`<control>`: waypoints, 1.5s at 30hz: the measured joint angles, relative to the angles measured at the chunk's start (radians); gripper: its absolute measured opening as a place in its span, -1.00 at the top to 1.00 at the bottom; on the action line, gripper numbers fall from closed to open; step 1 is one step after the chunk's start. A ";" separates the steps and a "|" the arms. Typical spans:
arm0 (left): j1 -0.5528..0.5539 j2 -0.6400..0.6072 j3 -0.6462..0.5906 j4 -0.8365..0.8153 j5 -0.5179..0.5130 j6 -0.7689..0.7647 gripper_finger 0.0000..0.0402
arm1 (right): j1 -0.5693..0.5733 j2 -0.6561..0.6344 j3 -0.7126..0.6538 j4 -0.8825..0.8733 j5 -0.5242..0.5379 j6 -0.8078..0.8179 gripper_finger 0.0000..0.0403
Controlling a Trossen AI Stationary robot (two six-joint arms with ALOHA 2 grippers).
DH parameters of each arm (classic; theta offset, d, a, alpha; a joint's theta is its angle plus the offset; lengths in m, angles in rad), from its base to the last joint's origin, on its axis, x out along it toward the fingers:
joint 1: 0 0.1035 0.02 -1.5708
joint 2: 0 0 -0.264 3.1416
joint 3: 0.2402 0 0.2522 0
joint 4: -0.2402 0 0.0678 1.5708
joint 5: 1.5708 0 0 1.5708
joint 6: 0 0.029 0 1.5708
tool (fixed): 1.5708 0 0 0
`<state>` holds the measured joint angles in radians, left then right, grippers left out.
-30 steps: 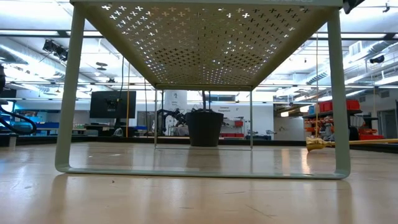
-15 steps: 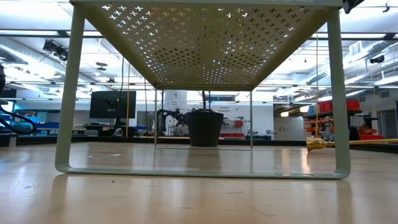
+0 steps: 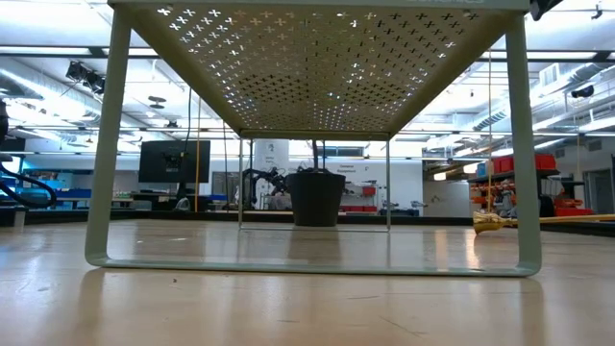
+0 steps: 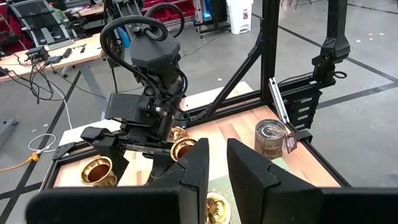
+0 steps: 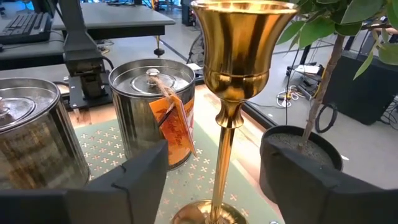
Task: Pick & Place candle stick holders
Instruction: Align the gold candle holder with the other gold candle holder on the shelf
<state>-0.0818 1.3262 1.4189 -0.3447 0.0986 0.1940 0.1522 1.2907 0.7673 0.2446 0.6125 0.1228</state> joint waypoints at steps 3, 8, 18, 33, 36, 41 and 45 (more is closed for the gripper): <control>0.000 0.000 0.000 0.000 0.000 0.000 0.67 | 0.000 0.000 0.000 0.000 0.000 0.000 -0.36; 0.000 0.000 0.000 0.000 0.000 0.000 0.67 | 0.000 0.000 0.000 -0.012 0.000 -0.001 -0.39; 0.000 0.000 0.000 -0.001 0.000 0.000 0.67 | 0.035 -0.079 0.000 -0.138 0.045 0.009 -0.40; 0.000 0.000 0.000 -0.001 0.000 0.000 0.67 | 0.150 -0.272 0.002 -0.744 0.029 0.335 -0.40; 0.000 0.000 0.000 0.000 0.000 0.000 0.67 | 0.160 -0.280 0.002 -0.882 -0.016 0.418 -0.40; 0.000 0.000 0.000 -0.001 0.000 0.000 0.67 | 0.164 -0.273 0.002 -1.100 -0.145 0.594 -0.40; 0.000 0.000 0.000 -0.001 0.000 0.000 0.67 | 0.164 -0.269 0.002 -1.228 -0.245 0.700 -0.40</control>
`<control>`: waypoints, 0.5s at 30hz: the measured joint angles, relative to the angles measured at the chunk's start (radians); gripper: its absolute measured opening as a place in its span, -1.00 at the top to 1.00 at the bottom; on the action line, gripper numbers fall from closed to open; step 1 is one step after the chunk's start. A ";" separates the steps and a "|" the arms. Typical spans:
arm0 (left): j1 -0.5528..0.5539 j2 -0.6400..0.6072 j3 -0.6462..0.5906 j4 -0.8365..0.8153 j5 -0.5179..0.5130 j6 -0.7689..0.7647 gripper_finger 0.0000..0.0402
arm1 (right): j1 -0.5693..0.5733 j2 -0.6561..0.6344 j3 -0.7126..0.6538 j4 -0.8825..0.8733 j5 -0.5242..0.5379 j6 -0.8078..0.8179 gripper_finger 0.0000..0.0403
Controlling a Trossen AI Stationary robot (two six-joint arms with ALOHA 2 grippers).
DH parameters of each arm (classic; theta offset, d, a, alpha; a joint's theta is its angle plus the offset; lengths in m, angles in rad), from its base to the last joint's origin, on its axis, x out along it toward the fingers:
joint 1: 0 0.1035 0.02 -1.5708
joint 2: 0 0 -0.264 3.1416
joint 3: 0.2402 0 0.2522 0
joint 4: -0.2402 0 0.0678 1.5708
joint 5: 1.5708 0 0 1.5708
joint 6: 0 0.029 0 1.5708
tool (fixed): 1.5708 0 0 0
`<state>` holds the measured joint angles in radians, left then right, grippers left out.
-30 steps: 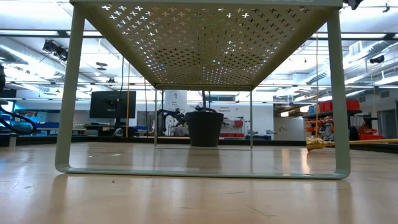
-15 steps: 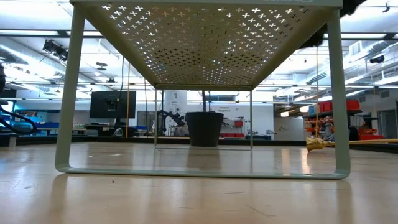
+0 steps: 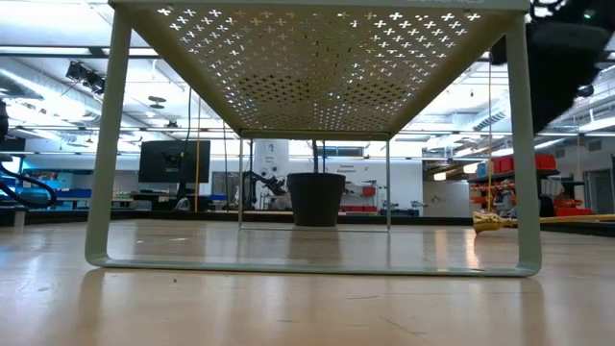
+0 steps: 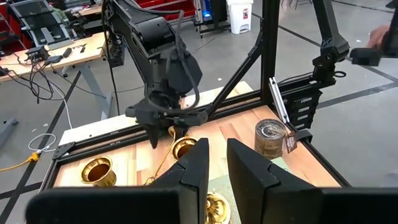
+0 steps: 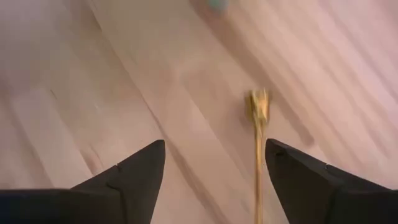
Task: Pick & Place candle stick holders
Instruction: Align the gold candle holder with the other gold candle holder on the shelf
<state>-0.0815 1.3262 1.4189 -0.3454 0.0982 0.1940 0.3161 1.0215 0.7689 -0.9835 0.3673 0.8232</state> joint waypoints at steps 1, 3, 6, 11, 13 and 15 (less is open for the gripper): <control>0.000 0.000 0.000 0.000 0.000 0.000 0.67 | 0.000 0.003 0.000 -0.034 -0.013 0.018 -0.40; 0.000 0.000 0.000 0.000 0.000 0.000 0.67 | 0.000 0.010 0.000 -0.088 -0.028 0.058 -0.40; 0.000 0.000 0.000 0.000 0.000 0.000 0.67 | 0.000 0.028 0.000 -0.124 -0.035 0.084 -0.40; 0.000 0.000 0.000 0.000 0.000 0.000 0.67 | 0.000 0.077 -0.001 -0.125 -0.032 0.081 -0.40; 0.000 0.000 0.000 -0.001 0.000 0.000 0.67 | -0.001 0.102 -0.014 -0.126 -0.028 0.079 -0.40; 0.000 0.000 0.000 -0.004 0.000 0.000 0.67 | -0.002 0.125 -0.042 -0.117 -0.028 0.081 -0.40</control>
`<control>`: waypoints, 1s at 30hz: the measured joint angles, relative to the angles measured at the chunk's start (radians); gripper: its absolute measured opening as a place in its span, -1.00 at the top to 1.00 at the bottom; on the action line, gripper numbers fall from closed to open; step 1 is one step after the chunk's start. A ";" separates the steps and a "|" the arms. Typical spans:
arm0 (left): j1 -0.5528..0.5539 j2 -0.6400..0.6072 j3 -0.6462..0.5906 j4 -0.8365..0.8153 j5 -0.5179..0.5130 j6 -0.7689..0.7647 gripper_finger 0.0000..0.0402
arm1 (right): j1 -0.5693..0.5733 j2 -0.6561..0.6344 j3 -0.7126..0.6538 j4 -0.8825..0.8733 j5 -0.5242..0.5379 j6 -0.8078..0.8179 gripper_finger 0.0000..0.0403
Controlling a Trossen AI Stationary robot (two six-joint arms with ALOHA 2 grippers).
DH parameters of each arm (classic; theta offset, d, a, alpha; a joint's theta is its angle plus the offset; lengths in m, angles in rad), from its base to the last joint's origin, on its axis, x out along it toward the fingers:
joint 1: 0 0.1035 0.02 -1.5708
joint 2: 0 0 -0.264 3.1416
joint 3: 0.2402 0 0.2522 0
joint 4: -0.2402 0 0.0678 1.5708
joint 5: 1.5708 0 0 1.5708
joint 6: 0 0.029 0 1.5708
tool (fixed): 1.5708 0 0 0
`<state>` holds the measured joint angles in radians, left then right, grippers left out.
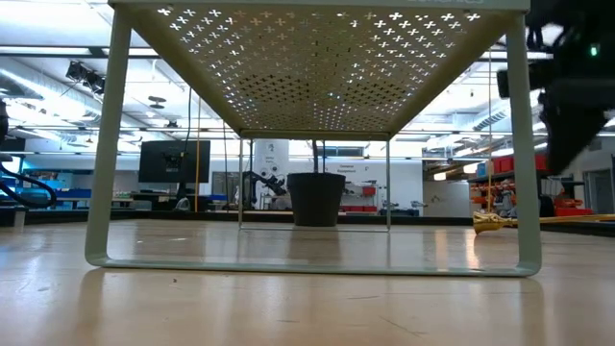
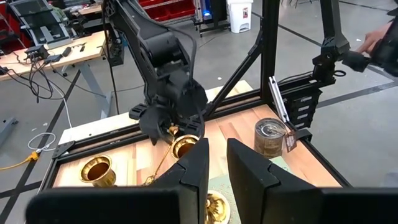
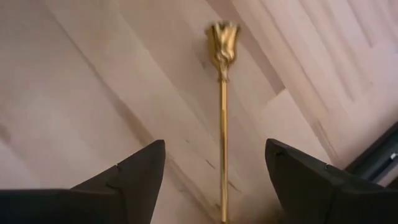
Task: Pick & Place candle stick holders
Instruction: Align the gold candle holder with the other gold candle holder on the shelf
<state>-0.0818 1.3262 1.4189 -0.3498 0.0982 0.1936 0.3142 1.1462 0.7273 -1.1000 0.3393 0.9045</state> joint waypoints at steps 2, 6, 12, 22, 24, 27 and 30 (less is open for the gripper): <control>0.000 0.000 0.000 -0.006 0.000 0.000 0.67 | -0.004 0.016 -0.034 0.016 -0.001 0.003 -0.40; 0.000 0.000 0.000 -0.010 0.000 0.000 0.67 | -0.027 0.024 -0.110 0.094 -0.013 0.007 -0.40; 0.000 0.000 0.000 -0.011 0.000 0.000 0.67 | -0.089 0.024 -0.183 0.157 -0.018 -0.024 -0.40; 0.000 0.000 0.000 -0.017 0.000 0.000 0.67 | -0.171 0.024 -0.261 0.317 -0.060 -0.110 -0.37; 0.000 0.000 0.000 -0.017 0.000 0.000 0.67 | -0.180 0.024 -0.269 0.321 -0.060 -0.108 -0.33; 0.000 0.000 0.000 -0.017 0.000 0.000 0.67 | -0.189 0.024 -0.272 0.322 -0.060 -0.108 -0.23; 0.000 0.000 0.000 -0.017 0.000 0.000 0.67 | -0.194 0.024 -0.272 0.329 -0.064 -0.110 -0.06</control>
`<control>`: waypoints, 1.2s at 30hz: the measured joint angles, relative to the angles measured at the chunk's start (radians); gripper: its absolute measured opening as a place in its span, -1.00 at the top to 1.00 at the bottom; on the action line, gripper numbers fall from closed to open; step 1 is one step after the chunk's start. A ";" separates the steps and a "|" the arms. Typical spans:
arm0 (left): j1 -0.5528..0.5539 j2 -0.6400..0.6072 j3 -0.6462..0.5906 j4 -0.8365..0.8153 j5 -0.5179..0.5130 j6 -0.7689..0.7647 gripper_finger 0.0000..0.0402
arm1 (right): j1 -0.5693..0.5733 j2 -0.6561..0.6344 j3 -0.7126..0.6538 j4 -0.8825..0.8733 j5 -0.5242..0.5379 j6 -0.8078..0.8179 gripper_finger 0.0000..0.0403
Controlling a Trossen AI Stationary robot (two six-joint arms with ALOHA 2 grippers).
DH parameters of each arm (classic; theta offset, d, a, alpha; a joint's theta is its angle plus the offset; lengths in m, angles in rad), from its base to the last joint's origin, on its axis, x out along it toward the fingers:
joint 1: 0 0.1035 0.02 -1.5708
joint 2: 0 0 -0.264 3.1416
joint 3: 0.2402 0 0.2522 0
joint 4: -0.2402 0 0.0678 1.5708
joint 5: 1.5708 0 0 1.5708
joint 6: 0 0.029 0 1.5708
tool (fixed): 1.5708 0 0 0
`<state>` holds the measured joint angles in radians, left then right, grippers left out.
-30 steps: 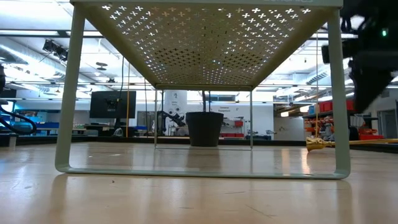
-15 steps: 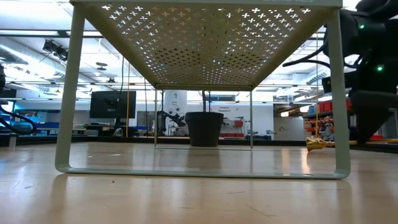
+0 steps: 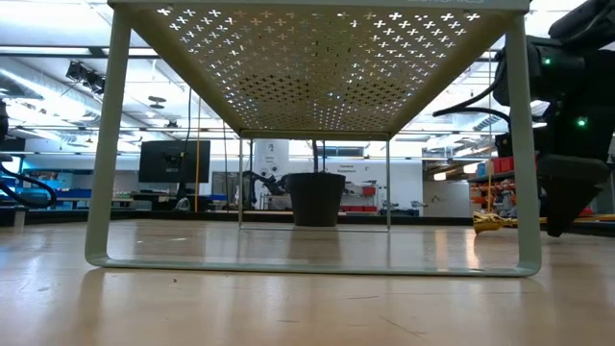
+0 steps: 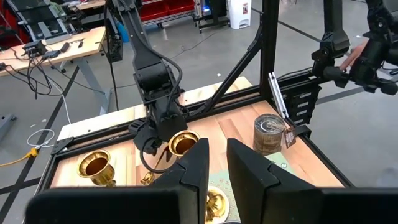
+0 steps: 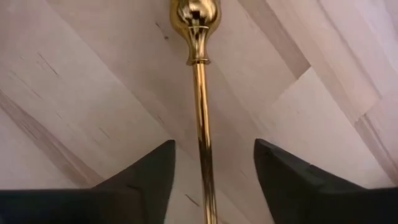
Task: Pick & Place candle stick holders
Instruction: Align the gold candle holder with the other gold candle holder on the shelf
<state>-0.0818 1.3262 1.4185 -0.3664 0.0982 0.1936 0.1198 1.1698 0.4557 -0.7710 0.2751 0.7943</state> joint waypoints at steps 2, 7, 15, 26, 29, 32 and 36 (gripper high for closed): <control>0.000 0.000 0.000 0.000 0.000 0.000 0.67 | -0.001 0.000 0.000 0.004 -0.007 -0.002 0.08; 0.000 0.000 0.000 -0.003 0.000 0.000 0.67 | -0.001 0.000 0.000 0.006 -0.014 -0.005 0.49; 0.000 0.000 0.000 -0.006 0.000 0.000 0.67 | -0.002 -0.001 0.000 0.007 -0.025 -0.014 0.92; 0.000 0.000 0.000 -0.006 0.000 0.000 0.67 | -0.001 -0.001 0.001 0.015 -0.022 0.036 0.97; 0.000 0.000 0.000 -0.006 0.000 0.000 0.67 | 0.003 -0.006 0.003 0.011 -0.015 0.043 0.97; 0.000 0.000 0.000 -0.007 0.000 0.000 0.67 | 0.018 -0.025 0.029 0.008 -0.007 0.043 0.97; 0.000 0.000 0.000 -0.007 0.000 0.000 0.67 | 0.053 -0.061 0.076 0.000 0.016 0.036 0.97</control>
<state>-0.0818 1.3262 1.4185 -0.3732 0.0982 0.1933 0.1728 1.1088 0.5314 -0.7715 0.2909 0.8304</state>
